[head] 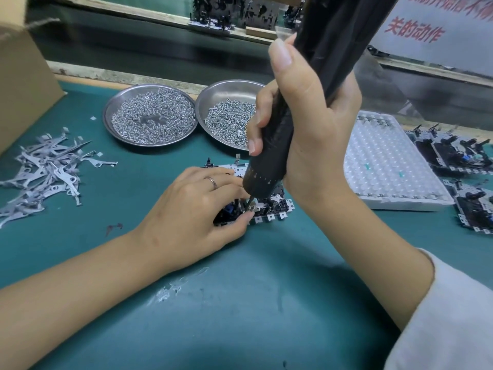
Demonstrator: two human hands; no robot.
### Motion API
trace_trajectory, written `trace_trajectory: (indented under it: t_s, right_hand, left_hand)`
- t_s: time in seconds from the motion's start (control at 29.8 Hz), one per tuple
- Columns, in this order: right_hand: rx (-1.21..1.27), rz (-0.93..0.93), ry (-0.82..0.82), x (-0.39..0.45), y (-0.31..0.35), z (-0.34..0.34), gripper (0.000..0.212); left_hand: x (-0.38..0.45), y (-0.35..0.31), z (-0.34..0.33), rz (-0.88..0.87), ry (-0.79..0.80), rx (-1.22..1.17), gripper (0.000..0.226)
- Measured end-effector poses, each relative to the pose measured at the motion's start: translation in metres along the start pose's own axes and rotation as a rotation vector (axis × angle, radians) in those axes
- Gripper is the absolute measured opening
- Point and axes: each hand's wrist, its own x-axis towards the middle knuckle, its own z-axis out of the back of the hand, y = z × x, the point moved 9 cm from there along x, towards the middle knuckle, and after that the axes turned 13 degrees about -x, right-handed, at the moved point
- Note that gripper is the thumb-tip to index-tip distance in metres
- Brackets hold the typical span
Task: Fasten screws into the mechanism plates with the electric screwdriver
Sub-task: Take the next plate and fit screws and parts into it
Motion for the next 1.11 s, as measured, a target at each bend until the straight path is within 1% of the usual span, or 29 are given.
trace_trajectory:
  t_s: [0.07,0.17,0.27,0.44,0.5,0.77,0.84,0.91,0.97,1.01,1.04,1.07,1.11]
  right_hand:
    - [0.013,0.011,0.006,0.000,0.001,-0.001,0.017]
    - [0.023,0.027,0.006,0.000,0.003,-0.002,0.010]
    - [0.024,0.023,-0.010,0.001,0.003,-0.001,0.012]
    - [0.046,0.031,-0.014,0.002,0.008,0.001,0.010]
    - [0.053,0.041,-0.005,0.003,0.011,0.002,0.009]
    - [-0.140,0.114,-0.037,0.008,0.017,0.032,0.015]
    - [-0.287,0.180,-0.099,0.001,0.015,0.049,0.023]
    - [-0.466,0.255,-0.226,-0.012,0.012,0.071,0.034]
    - [-0.560,0.269,-0.386,-0.027,0.005,0.095,0.033]
    - [-0.581,0.248,-0.420,-0.035,-0.001,0.102,0.029]
    - [-0.606,0.233,-0.396,-0.039,-0.006,0.102,0.024]
    - [-0.647,0.234,-0.299,-0.040,-0.011,0.095,0.020]
    - [-0.721,0.248,-0.150,-0.041,-0.016,0.081,0.016]
  left_hand:
    - [0.000,0.000,0.000,0.000,0.001,-0.001,0.036]
    - [0.000,0.000,0.000,-0.005,0.000,0.000,0.037]
    - [0.000,0.000,0.000,-0.018,-0.008,-0.002,0.036]
    - [-0.001,-0.005,0.005,-0.073,-0.094,-0.001,0.024]
    - [-0.002,-0.009,0.005,-0.110,-0.110,0.031,0.023]
    - [-0.003,-0.024,0.006,-0.263,-0.133,0.206,0.024]
    - [-0.003,-0.027,0.007,-0.285,-0.139,0.239,0.025]
    - [-0.002,-0.030,0.007,-0.309,-0.145,0.265,0.025]
    - [-0.001,-0.032,0.008,-0.325,-0.145,0.284,0.024]
    - [-0.002,-0.033,0.008,-0.329,-0.143,0.288,0.023]
    - [-0.002,-0.033,0.008,-0.332,-0.142,0.291,0.023]
    - [-0.002,-0.033,0.008,-0.333,-0.144,0.291,0.022]
    - [-0.002,-0.033,0.008,-0.332,-0.145,0.289,0.021]
